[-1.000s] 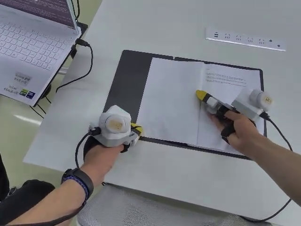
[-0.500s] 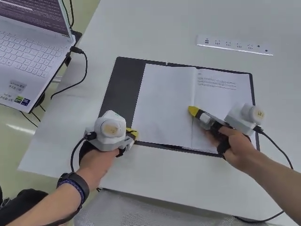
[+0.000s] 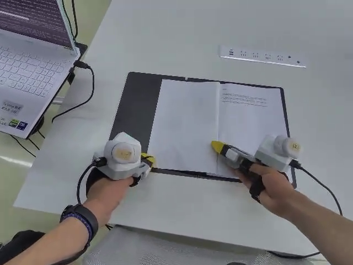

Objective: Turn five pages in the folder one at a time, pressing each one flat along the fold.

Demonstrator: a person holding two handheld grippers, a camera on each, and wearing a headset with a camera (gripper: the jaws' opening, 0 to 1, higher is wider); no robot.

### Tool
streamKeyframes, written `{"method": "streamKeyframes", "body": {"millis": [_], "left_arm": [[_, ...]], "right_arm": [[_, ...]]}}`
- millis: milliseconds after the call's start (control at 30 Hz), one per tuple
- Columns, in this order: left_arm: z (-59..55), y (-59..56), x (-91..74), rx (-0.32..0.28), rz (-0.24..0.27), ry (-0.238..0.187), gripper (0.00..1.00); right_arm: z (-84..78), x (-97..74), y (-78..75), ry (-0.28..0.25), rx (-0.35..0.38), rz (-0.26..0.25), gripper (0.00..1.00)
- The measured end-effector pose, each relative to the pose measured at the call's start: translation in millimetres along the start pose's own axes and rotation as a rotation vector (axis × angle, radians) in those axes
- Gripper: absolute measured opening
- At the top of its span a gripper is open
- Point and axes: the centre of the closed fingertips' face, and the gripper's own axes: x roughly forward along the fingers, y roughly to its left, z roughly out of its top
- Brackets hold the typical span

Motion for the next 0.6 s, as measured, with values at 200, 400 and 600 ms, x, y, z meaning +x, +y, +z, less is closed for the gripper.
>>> {"method": "streamKeyframes", "body": {"millis": [200, 400, 600], "left_arm": [[0.1, 0.2, 0.2, 0.002, -0.002, 0.001, 0.0], [0.3, -0.1, 0.5, -0.001, -0.005, 0.0, 0.0], [0.5, -0.5, 1.5, 0.002, -0.004, 0.02, 0.0]], "right_arm": [[-4.8, -2.9, -6.1, 0.015, -0.003, 0.004, 0.0], [-12.6, -6.5, -8.3, 0.033, -0.025, 0.001, 0.0], [-22.6, -11.6, -8.0, 0.059, -0.031, 0.002, 0.0]]}}
